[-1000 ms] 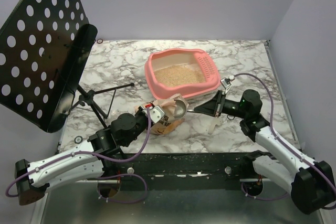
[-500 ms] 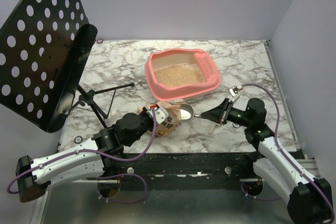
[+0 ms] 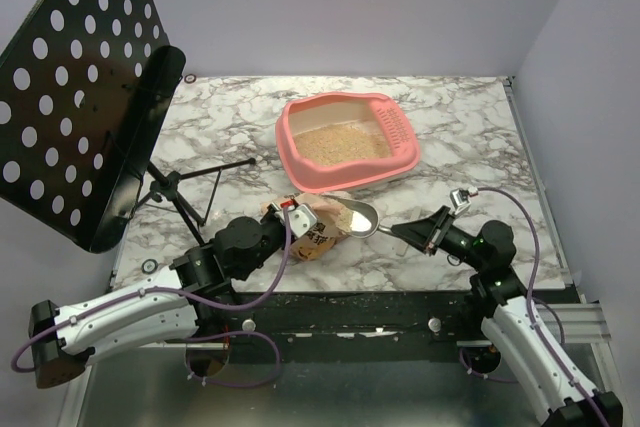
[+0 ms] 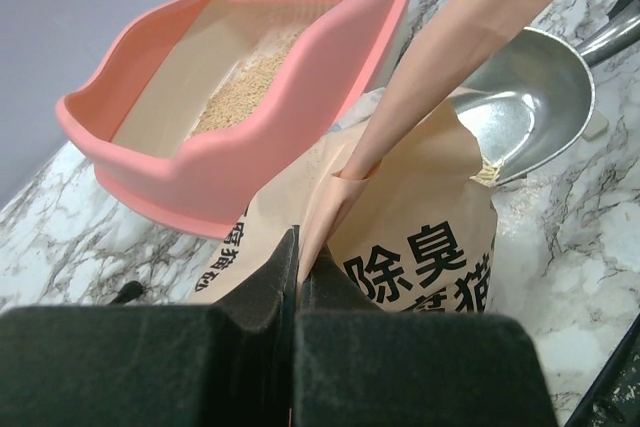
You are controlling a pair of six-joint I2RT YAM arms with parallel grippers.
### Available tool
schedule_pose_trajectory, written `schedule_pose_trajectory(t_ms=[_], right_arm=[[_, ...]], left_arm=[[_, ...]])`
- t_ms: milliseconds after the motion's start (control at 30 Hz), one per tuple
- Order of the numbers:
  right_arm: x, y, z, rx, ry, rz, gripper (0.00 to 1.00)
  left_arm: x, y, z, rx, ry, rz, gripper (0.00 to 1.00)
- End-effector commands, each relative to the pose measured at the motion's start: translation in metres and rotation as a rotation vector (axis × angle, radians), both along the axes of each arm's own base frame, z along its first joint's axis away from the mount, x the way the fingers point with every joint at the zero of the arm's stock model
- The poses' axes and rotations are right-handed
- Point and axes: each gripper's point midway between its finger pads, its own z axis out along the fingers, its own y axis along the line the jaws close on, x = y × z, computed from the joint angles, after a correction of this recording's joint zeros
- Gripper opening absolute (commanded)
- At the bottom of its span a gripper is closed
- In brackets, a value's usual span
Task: Fill the litter box with clean litter
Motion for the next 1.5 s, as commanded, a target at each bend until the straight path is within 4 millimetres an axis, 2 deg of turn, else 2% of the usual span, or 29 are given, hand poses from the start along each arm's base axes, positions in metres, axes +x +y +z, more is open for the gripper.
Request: schedule_pose_trajectory(t_ms=[0, 133, 433, 700, 833, 1100, 1267, 1367, 1467], right_arm=[[0.005, -0.009, 0.005, 0.081, 0.043, -0.096, 0.00], [0.001, -0.012, 0.014, 0.096, 0.032, -0.113, 0.00], [-0.004, -0.012, 0.045, 0.145, 0.027, -0.107, 0.00], [0.001, -0.016, 0.079, 0.187, -0.001, -0.142, 0.00], [0.012, -0.020, 0.101, 0.205, -0.029, -0.190, 0.01], [0.057, -0.026, 0.125, 0.179, -0.043, -0.309, 0.00], [0.101, -0.025, 0.136, 0.076, -0.102, -0.366, 0.00], [0.133, -0.018, 0.134, -0.090, -0.127, -0.347, 0.00], [0.163, -0.017, 0.115, -0.275, -0.136, -0.322, 0.00]], left_arm=[[-0.003, 0.000, 0.032, -0.120, -0.056, -0.010, 0.00], [-0.003, 0.003, 0.038, -0.137, -0.064, -0.001, 0.00], [0.007, 0.026, 0.054, -0.184, -0.101, 0.115, 0.00], [0.011, 0.042, 0.063, -0.208, -0.129, 0.188, 0.00], [0.011, 0.045, 0.065, -0.213, -0.133, 0.198, 0.00], [0.009, 0.040, 0.063, -0.208, -0.121, 0.170, 0.00], [0.008, 0.038, 0.062, -0.202, -0.119, 0.160, 0.00], [0.008, 0.039, 0.063, -0.200, -0.121, 0.159, 0.00], [0.007, 0.040, 0.066, -0.208, -0.125, 0.155, 0.00]])
